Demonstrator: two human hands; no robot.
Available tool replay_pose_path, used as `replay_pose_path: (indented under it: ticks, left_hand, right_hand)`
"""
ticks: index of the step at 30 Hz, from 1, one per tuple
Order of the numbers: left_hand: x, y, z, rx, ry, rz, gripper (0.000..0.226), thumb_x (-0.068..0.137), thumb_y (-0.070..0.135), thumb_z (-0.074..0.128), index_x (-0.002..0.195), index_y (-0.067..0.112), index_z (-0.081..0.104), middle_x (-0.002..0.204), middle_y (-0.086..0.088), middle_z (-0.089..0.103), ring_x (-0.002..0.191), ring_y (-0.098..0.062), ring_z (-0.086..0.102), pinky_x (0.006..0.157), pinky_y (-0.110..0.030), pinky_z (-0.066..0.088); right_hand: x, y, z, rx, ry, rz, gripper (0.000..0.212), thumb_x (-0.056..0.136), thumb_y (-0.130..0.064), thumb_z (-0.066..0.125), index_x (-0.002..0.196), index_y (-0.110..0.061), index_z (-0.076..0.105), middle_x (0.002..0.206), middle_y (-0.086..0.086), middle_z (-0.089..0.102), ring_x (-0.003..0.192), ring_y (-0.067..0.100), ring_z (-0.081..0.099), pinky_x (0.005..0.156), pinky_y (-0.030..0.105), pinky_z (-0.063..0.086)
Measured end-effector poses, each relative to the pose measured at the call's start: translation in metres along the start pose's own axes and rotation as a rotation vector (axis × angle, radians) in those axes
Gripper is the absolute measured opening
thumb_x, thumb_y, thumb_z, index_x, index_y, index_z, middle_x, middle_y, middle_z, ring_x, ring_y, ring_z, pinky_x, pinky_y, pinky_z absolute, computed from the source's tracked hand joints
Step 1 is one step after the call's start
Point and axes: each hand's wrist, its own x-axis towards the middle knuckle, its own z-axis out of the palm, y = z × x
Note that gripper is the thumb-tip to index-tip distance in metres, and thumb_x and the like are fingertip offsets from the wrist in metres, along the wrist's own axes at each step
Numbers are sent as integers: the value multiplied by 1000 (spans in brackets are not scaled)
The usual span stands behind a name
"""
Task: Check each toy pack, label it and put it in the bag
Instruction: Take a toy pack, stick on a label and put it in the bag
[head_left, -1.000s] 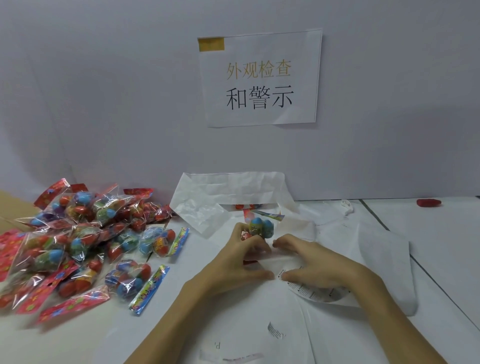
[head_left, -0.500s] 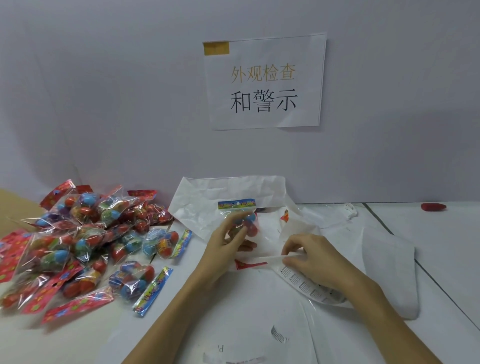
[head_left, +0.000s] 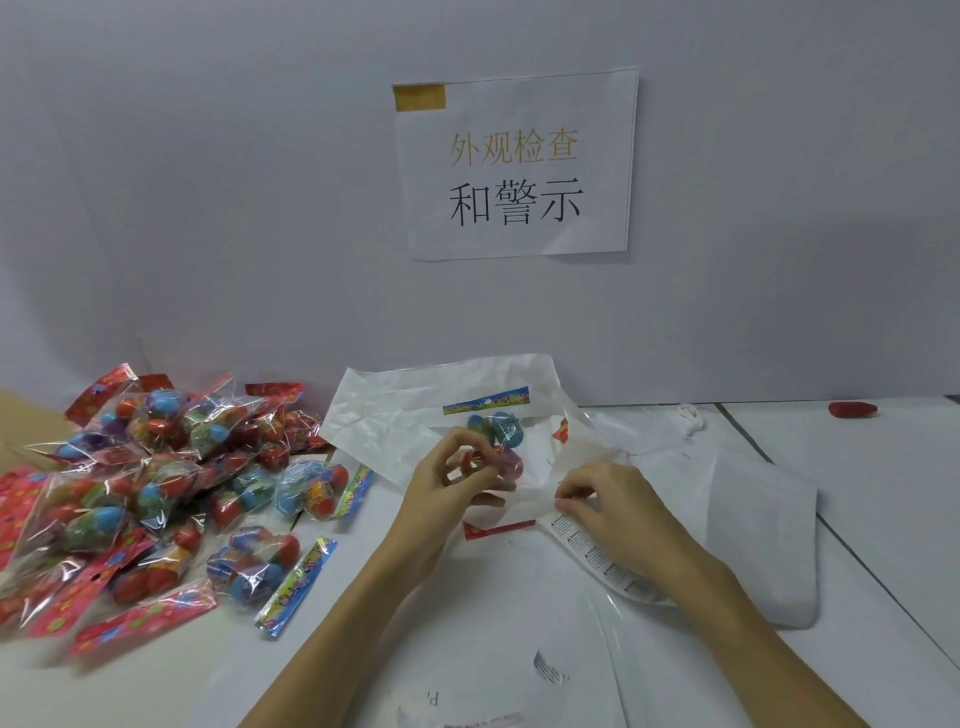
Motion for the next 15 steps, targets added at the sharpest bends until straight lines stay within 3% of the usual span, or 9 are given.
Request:
replay_pose_path:
  ticks: [2,3,5,7,10,13,15]
  left_hand:
    - [0,-1,1,-10,13,-27,15,95,6,70,100,16,61,108,-6,74,90,-24,74,74,-32,59]
    - [-1,0,2,-29,29,-50,19,93,18,77,99,17,58,106,-5,75,88,-22,72,72,-30,58]
    - [-3,1,4,-24,76,-73,51,76,52,88,98,23,52,102,-1,77,88,-20,71,70,-28,57]
    - [-3,-1,6,-2,137,-108,73,55,64,95,99,34,44,101,1,78,89,-22,74,70,-29,60]
    - [0,-4,9,-9,140,-208,86,56,55,97,115,38,37,109,-8,72,91,-27,74,70,-31,62]
    - [2,-3,12,-182,94,-191,63,72,35,87,117,20,45,109,-12,66,77,-15,64,66,-27,55]
    - [1,0,12,-290,108,-171,54,72,35,70,115,10,50,113,-13,65,88,-17,65,74,-29,53]
  right_hand:
    - [0,-2,2,10,61,0,9,98,-23,70,94,-21,78,94,-10,71,89,8,65,85,31,54]
    - [0,-4,3,17,92,-2,9,98,-23,70,93,-22,77,93,-10,72,88,7,66,83,30,55]
    - [-1,-6,4,29,135,-4,9,98,-23,71,91,-23,76,91,-13,73,86,5,66,81,25,55]
    - [-1,-7,5,41,144,0,8,97,-24,71,90,-25,76,90,-15,74,85,4,67,80,25,56]
    - [-2,-7,6,44,130,6,8,97,-23,71,91,-24,77,90,-15,74,86,5,68,82,29,57]
    - [-2,-7,6,42,118,11,7,97,-24,71,94,-23,77,93,-14,75,88,6,68,83,30,58]
    - [-2,-7,6,47,120,15,8,98,-24,71,95,-22,78,93,-13,75,88,6,68,84,30,57]
